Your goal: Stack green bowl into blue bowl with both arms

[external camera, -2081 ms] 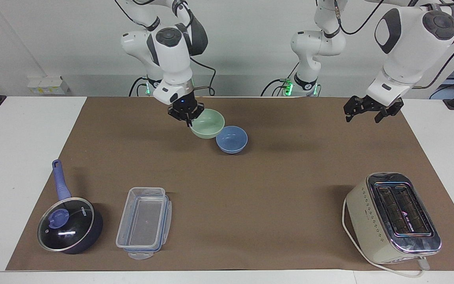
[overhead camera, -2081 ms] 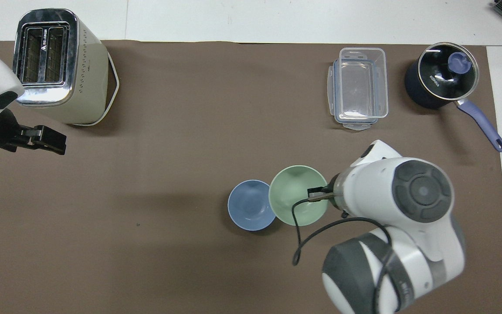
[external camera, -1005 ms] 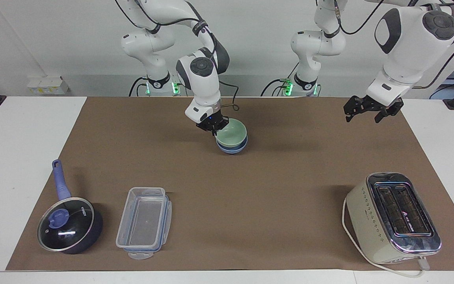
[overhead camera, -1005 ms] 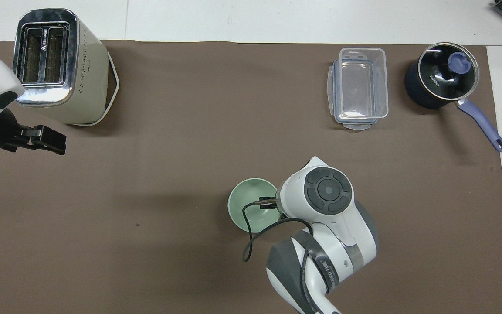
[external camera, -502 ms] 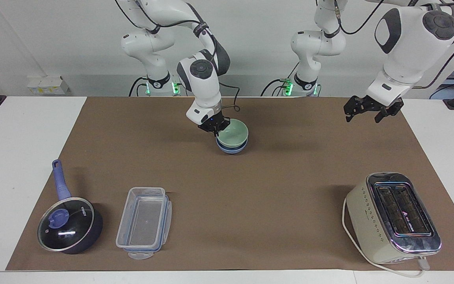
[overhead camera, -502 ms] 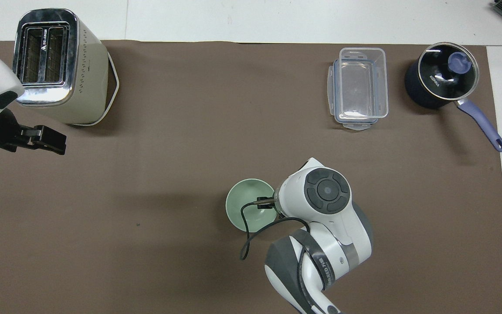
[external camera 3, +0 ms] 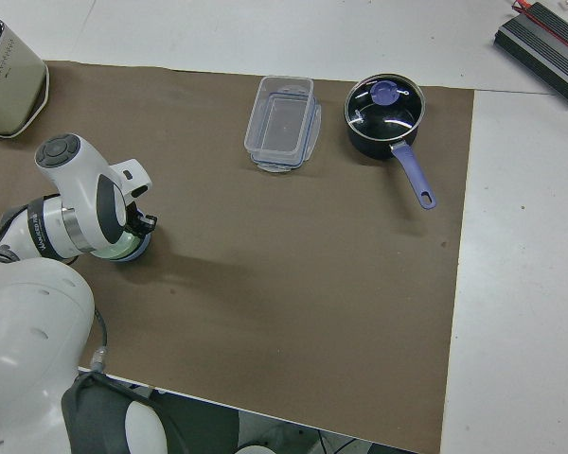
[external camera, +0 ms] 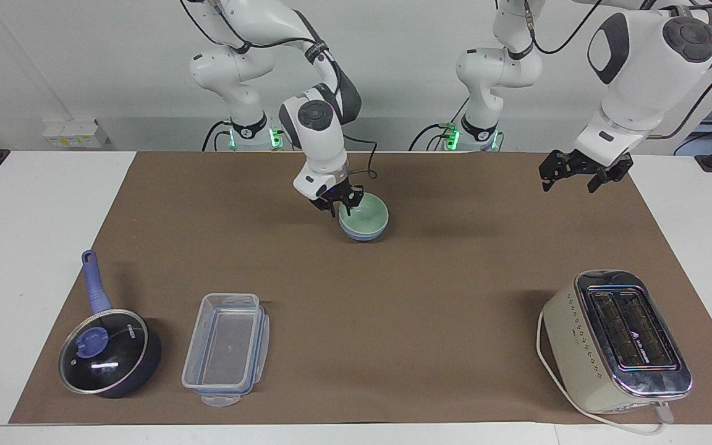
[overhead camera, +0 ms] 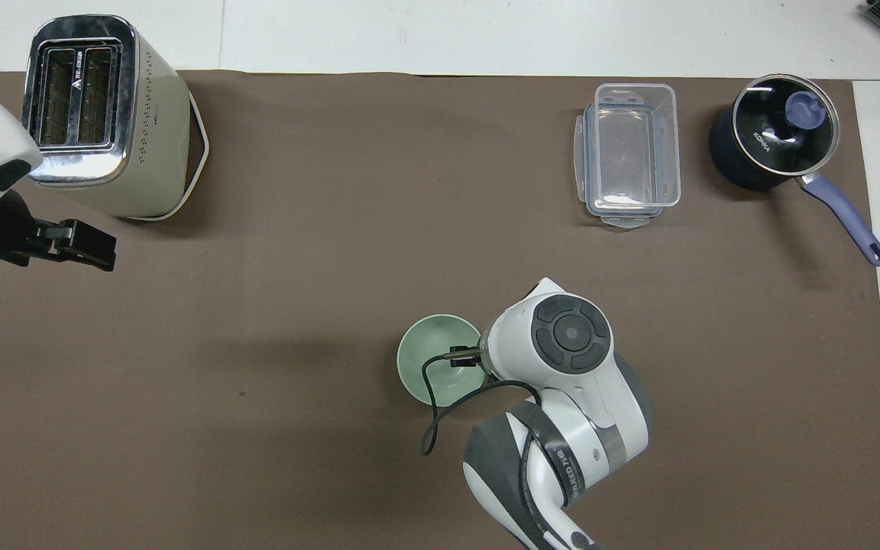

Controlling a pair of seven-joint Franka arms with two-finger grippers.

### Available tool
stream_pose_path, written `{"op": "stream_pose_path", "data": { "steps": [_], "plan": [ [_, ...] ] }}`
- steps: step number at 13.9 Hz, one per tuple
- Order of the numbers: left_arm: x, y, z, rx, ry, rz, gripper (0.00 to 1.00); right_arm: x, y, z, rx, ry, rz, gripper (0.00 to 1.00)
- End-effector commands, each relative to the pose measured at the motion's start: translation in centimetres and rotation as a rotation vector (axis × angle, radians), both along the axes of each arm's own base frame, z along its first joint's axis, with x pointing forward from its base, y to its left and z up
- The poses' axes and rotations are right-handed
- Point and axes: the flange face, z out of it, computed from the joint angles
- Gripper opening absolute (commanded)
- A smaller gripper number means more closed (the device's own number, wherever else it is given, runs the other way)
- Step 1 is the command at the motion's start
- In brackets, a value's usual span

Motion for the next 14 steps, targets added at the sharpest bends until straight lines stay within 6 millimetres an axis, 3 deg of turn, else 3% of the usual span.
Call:
{"op": "stream_pose_path", "data": {
  "steps": [1,7,11,14],
  "plan": [
    [-0.4,0.5,0.1,0.012,-0.003,-0.008,1.00,0.8,-0.8,2.4,0.043,-0.039,-0.024,1.00],
    [-0.4,0.5,0.1,0.012,-0.003,-0.008,1.00,4.2,-9.8,9.8,0.014,-0.067,-0.082,1.00],
    [-0.4,0.5,0.1,0.012,-0.001,-0.008,1.00,7.4,-18.7,16.1,-0.078,-0.090,-0.115,1.00],
    [-0.4,0.5,0.1,0.012,-0.003,-0.008,1.00,9.6,-22.6,20.1,-0.095,-0.115,-0.172,1.00]
  ]
}}
